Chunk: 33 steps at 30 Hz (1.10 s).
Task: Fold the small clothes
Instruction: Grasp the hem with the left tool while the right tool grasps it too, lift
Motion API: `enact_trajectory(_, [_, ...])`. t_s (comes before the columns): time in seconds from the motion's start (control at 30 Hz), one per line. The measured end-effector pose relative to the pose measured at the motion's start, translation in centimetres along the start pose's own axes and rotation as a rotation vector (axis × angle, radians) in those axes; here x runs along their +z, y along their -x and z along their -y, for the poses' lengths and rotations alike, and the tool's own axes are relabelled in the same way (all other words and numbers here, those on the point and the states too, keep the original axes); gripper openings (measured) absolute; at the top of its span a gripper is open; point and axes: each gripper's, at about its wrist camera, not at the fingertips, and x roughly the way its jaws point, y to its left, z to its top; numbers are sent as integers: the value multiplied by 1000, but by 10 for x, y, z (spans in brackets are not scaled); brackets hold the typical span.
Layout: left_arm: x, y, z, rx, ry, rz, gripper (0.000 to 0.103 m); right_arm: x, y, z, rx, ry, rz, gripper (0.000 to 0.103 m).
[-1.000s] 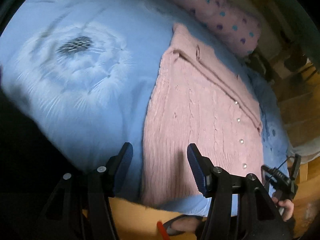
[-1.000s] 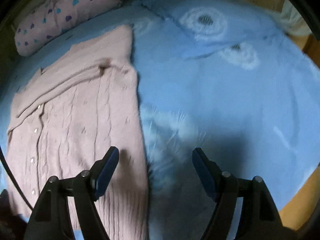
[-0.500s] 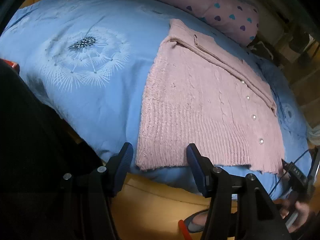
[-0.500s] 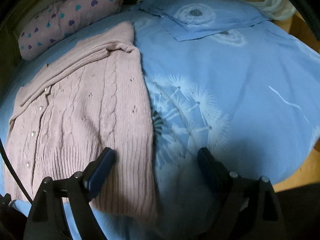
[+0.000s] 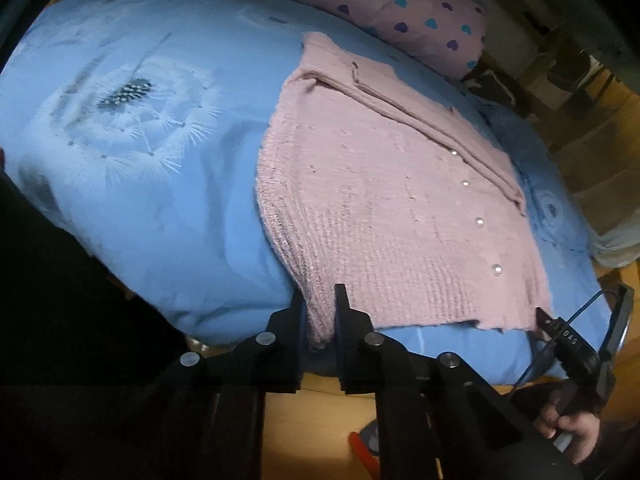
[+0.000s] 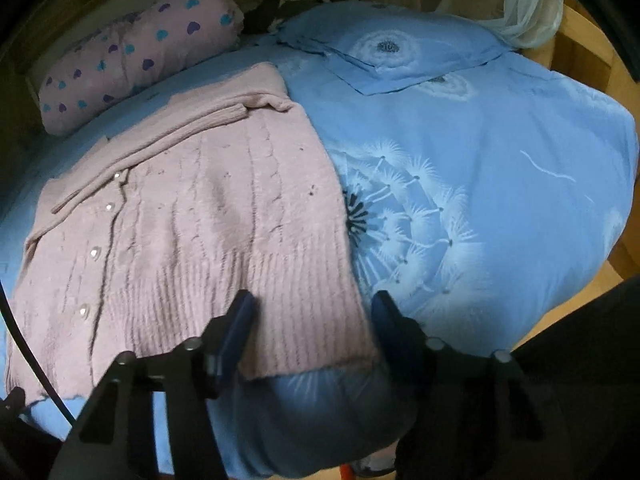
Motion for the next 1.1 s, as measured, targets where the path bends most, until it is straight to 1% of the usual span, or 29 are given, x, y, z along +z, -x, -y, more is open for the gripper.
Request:
enact_trajectory(0.03, [0, 0, -1, -10, 3, -4, 0, 0, 2, 0, 23, -4, -14, 43])
enact_trajectory(0.07, [1, 1, 0, -19, 4, -6, 0, 1, 3, 0, 47, -1, -30, 35])
enact_trajectory(0.1, [0, 2, 0, -37, 4, -10, 0, 3, 5, 2, 67, -10, -38, 31])
enact_trajectory(0.13, [0, 4, 1, -53, 3, -10, 0, 5, 7, 8, 127, -41, -64, 14])
enact_trajectory(0.17, [0, 6, 2, -69, 0, -10, 0, 8, 7, 13, 196, -75, -90, 9])
enact_trajectory(0.2, [1, 8, 4, -91, -8, -10, 0, 9, 8, 18, 250, -107, -106, 9])
enact_trajectory(0.23, [1, 10, 6, -106, -14, -8, 0, 12, 11, 21, 281, -122, -106, 9])
enact_trajectory(0.27, [1, 12, 8, -123, -18, -7, 0, 13, 17, 22, 306, -117, -91, 9])
enact_trajectory(0.33, [3, 20, 11, -181, -19, 7, 0, 15, 29, 22, 369, -103, -64, 8])
enact_trajectory(0.4, [5, 30, 14, -216, -34, 35, 0, 17, 43, 18, 434, -66, -28, 8])
enact_trajectory(0.5, [5, 43, 17, -226, -59, 68, 0, 18, 59, 16, 462, -36, 17, 8])
enact_trajectory(0.57, [4, 57, 20, -238, -76, 112, 0, 18, 67, 19, 482, -42, 32, 8])
enact_trajectory(0.7, [-1, 97, 44, -284, -196, 218, 0, 17, 79, 30, 509, -80, 54, 8])
enact_trajectory(0.8, [-4, 118, 54, -320, -239, 270, 0, 17, 92, 38, 533, -82, 84, 8])
enact_trajectory(0.97, [-7, 141, 50, -346, -248, 310, 0, 12, 124, 39, 589, -35, 186, 7])
enact_trajectory(1.1, [-13, 158, 39, -353, -251, 350, 0, 5, 153, 41, 602, 11, 247, 7])
